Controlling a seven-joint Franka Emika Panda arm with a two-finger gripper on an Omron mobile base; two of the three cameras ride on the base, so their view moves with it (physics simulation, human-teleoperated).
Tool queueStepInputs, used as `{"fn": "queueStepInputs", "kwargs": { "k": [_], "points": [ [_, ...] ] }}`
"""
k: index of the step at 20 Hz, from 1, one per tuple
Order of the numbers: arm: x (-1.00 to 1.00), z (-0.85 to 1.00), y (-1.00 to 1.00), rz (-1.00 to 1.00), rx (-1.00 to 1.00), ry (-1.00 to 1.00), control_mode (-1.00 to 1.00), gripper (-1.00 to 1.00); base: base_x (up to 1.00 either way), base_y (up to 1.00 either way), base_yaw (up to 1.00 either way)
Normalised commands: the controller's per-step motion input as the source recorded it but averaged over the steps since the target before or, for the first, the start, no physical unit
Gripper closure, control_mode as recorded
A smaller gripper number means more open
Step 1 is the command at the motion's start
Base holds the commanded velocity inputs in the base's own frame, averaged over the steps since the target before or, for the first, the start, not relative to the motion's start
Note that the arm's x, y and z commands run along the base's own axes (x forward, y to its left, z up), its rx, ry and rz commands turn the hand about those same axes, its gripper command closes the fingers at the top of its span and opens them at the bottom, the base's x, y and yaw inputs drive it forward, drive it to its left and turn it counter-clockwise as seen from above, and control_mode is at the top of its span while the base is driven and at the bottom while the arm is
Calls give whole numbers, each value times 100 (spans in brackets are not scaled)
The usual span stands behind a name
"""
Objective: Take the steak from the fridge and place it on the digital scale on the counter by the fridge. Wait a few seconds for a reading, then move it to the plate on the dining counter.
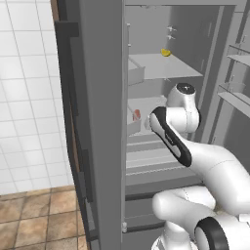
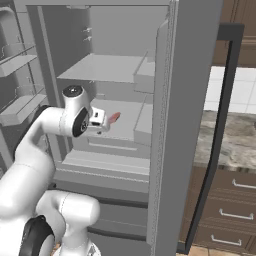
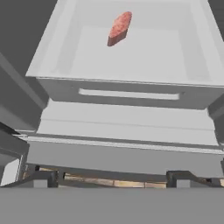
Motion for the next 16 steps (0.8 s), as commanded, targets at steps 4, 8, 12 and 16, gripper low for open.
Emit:
{"fn": "queueStepInputs", "kwargs": {
  "k": [4,8,12,16],
  "points": [
    [49,0,0,-2,0,-9,-100,-100,0,0,0],
    [44,0,0,-3,0,0,-100,-100,0,0,0],
    [49,0,0,-2,3,0,-100,-100,0,0,0],
    [43,0,0,-2,6,0,-100,-100,0,0,0]
  ]
}}
